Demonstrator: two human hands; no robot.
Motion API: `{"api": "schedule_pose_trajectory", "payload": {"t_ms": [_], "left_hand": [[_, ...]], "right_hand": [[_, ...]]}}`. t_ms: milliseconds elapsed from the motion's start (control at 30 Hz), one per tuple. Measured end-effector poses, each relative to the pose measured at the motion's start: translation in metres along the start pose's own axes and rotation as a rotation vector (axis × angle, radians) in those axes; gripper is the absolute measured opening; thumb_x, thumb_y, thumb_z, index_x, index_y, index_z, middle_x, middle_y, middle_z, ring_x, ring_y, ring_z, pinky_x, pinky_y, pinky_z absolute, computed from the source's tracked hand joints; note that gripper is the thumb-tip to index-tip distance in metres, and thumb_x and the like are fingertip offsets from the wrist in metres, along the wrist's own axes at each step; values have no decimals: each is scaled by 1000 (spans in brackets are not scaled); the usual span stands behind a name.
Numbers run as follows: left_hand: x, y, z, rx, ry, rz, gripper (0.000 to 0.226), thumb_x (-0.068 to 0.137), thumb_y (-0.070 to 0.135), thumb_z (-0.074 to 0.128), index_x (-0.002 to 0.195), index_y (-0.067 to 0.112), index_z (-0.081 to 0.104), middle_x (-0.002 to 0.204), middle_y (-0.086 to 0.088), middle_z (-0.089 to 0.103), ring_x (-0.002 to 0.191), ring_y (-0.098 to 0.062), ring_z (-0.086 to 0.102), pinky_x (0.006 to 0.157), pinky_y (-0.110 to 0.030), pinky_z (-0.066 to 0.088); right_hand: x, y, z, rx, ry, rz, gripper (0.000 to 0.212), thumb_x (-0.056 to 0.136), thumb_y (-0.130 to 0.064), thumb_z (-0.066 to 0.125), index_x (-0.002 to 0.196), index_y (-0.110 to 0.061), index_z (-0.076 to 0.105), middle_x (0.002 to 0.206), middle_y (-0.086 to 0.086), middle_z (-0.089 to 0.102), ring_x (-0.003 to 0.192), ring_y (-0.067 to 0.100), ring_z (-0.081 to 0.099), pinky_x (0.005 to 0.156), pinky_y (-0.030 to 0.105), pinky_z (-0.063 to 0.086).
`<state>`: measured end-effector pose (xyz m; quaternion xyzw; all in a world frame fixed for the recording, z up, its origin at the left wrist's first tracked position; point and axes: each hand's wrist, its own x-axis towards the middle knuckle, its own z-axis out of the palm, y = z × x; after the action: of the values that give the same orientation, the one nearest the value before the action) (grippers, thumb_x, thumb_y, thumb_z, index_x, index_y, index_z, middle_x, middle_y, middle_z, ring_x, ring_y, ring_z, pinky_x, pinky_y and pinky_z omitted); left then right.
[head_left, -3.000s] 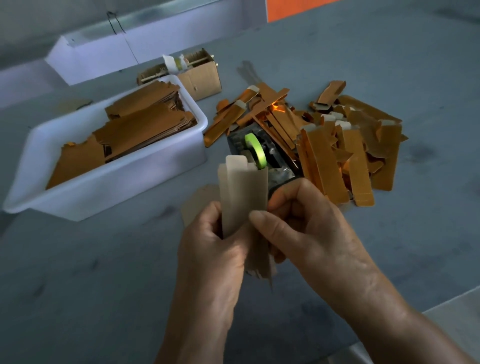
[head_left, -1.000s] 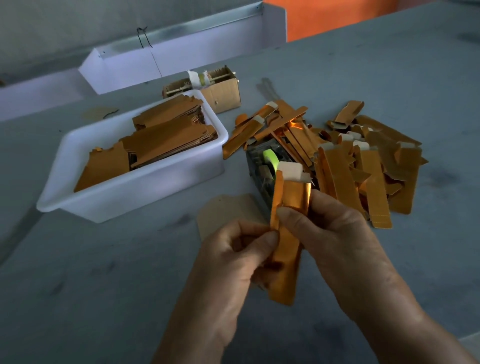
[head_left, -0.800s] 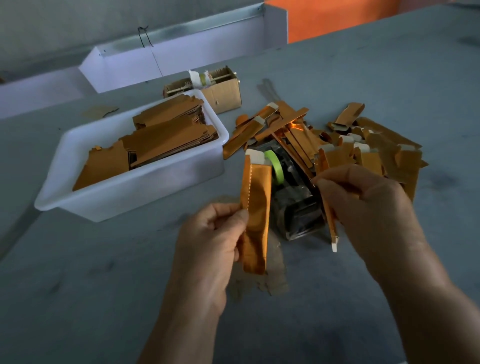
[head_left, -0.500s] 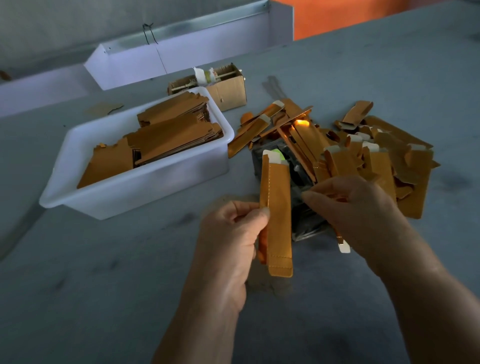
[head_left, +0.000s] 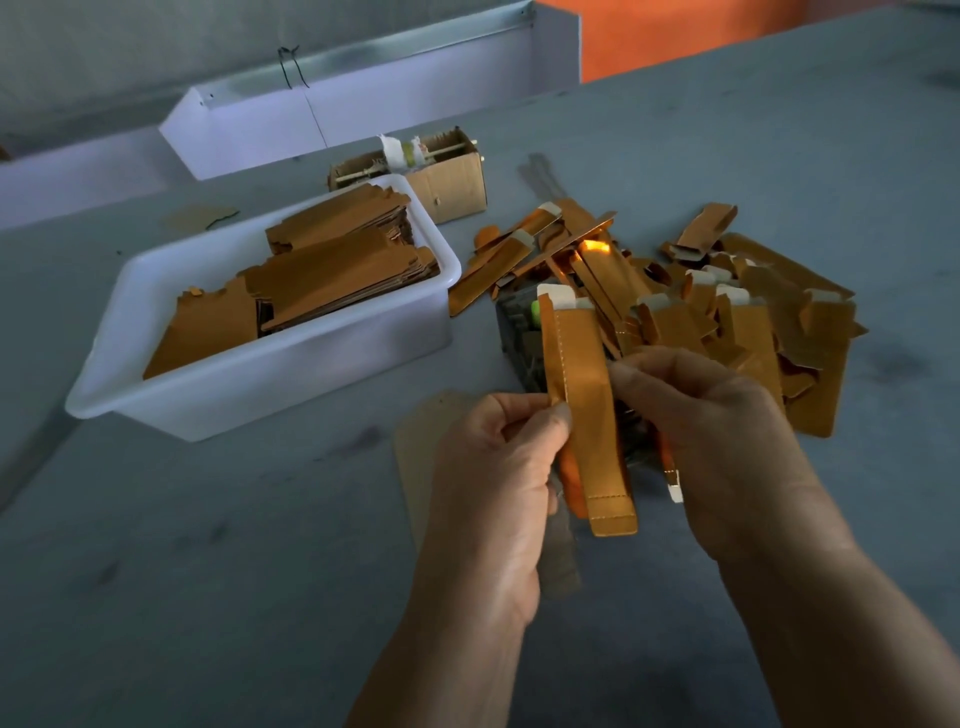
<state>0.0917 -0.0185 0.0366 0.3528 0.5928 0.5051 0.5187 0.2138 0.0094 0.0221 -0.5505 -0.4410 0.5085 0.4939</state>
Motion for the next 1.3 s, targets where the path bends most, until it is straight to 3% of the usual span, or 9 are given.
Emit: {"api": "schedule_pose_trajectory", "payload": {"t_ms": [133, 233, 433, 667, 800, 833, 933, 1100, 1300], "left_hand": [[0, 0, -2, 7, 3, -5, 15, 88, 15, 64, 73, 15, 64, 63, 1, 61, 48, -5, 48, 40, -14, 37], [0, 2, -3, -6, 1, -6, 13, 88, 14, 64, 75, 13, 64, 64, 1, 62, 49, -5, 48, 40, -14, 36], [-2, 9, 1, -69, -67, 32, 7, 89, 7, 61, 83, 5, 62, 57, 6, 62, 43, 1, 54, 37, -10, 37], [9, 5, 5, 284, -77, 149, 6, 89, 19, 63, 83, 18, 64, 62, 7, 59, 46, -1, 51, 43, -16, 40], [10, 7, 7, 490, -72, 233, 5, 88, 25, 64, 83, 26, 64, 61, 13, 59, 57, 6, 57, 46, -9, 41], [10, 8, 7, 503, -71, 225, 5, 89, 25, 64, 84, 27, 64, 63, 12, 60, 59, 7, 58, 47, -9, 41], [12, 12, 6, 422, -80, 121, 5, 89, 25, 64, 84, 26, 64, 72, 9, 64, 59, 1, 60, 52, -16, 46], [11, 17, 5, 316, -112, 55, 2, 88, 21, 65, 86, 19, 67, 84, 0, 70, 73, -10, 64, 61, -23, 46], [3, 15, -2, 220, -162, 68, 6, 86, 13, 67, 80, 14, 67, 57, 3, 65, 43, -4, 54, 40, -15, 39]], "right_hand": [[-6, 7, -5, -313, 132, -91, 9, 79, -28, 65, 71, -23, 65, 109, -6, 56, 97, 11, 57, 77, 27, 48], [-12, 13, -3, -469, 164, -152, 13, 79, -27, 68, 67, -25, 62, 113, -7, 52, 107, 14, 52, 84, 33, 48], [-13, 20, -1, -531, 212, -227, 17, 81, -24, 69, 67, -27, 60, 109, -11, 50, 105, 10, 49, 66, 8, 32], [-11, 20, -3, -667, 208, -357, 8, 81, -22, 68, 77, -15, 68, 107, -8, 52, 97, 10, 51, 65, 8, 34], [-11, 16, -6, -944, 155, -426, 11, 86, -17, 63, 89, -8, 68, 118, 2, 55, 107, 18, 50, 83, 26, 49], [-14, 15, -8, -954, 155, -421, 11, 87, -16, 62, 90, -8, 68, 118, 2, 54, 105, 17, 50, 83, 24, 48], [-18, 6, -23, -789, 211, -397, 5, 87, -21, 61, 87, -17, 64, 102, -6, 52, 80, 4, 49, 59, 8, 40], [-25, -15, -31, -145, -94, -204, 11, 71, -33, 60, 78, -25, 65, 76, -2, 65, 70, 10, 62, 65, 26, 49], [-22, -12, -23, -218, -223, -295, 23, 66, -38, 54, 80, -27, 69, 77, -6, 67, 68, 7, 60, 59, 18, 48]]}}
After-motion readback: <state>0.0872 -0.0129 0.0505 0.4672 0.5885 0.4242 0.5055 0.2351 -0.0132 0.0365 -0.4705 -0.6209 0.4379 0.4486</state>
